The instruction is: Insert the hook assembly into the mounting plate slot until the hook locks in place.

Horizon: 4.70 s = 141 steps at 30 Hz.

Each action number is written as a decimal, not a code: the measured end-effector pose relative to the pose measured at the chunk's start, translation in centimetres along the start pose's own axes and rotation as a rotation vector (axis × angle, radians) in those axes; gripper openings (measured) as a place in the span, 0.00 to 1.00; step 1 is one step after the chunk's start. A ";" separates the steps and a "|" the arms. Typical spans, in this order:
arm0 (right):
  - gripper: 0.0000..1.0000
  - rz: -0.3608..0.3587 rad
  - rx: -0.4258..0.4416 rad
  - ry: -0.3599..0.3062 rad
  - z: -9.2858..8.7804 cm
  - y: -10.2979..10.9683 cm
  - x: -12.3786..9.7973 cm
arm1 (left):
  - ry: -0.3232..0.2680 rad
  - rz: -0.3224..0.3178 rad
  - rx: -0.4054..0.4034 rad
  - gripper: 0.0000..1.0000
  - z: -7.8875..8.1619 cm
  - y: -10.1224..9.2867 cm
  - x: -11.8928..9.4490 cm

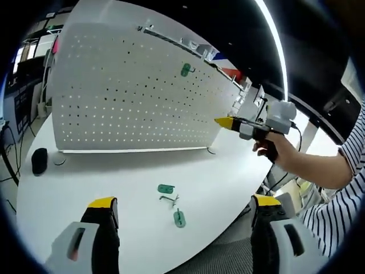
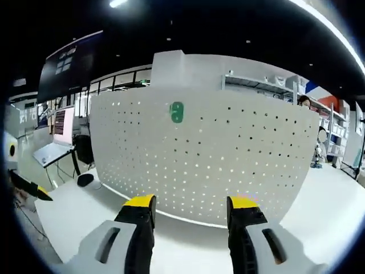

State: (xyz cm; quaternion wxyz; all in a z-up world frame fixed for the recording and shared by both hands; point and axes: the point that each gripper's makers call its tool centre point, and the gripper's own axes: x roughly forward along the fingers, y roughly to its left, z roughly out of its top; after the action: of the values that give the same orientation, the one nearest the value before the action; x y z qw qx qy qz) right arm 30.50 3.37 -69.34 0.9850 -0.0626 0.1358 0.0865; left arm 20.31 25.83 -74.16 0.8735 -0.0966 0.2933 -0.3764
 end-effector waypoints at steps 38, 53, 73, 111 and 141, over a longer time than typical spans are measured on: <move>0.44 0.320 -0.006 0.334 -11.8 9.1 -9.6 | 0.173 0.034 -0.042 1.00 -6.4 0.4 -2.6; 0.48 0.417 -0.004 0.432 -14.6 11.6 -11.7 | 0.210 0.083 -0.052 1.00 -7.6 1.5 -3.3; 0.43 0.536 -0.035 0.483 -15.9 15.9 -10.7 | 0.244 0.121 -0.096 0.98 -8.5 2.5 -3.3; 0.21 0.586 -0.078 0.586 -18.6 20.6 0.0 | 0.320 0.100 -0.144 0.96 -11.1 2.4 -2.5; 0.00 0.519 -0.102 0.605 -17.9 20.7 1.7 | 0.321 0.101 -0.157 0.96 -11.4 2.5 -2.5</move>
State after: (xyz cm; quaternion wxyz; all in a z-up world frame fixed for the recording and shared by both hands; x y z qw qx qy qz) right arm 23.66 21.26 -88.94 0.8416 -0.0975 0.4267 0.3165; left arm 13.84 29.97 -83.25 0.8231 -0.0885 0.4617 -0.3184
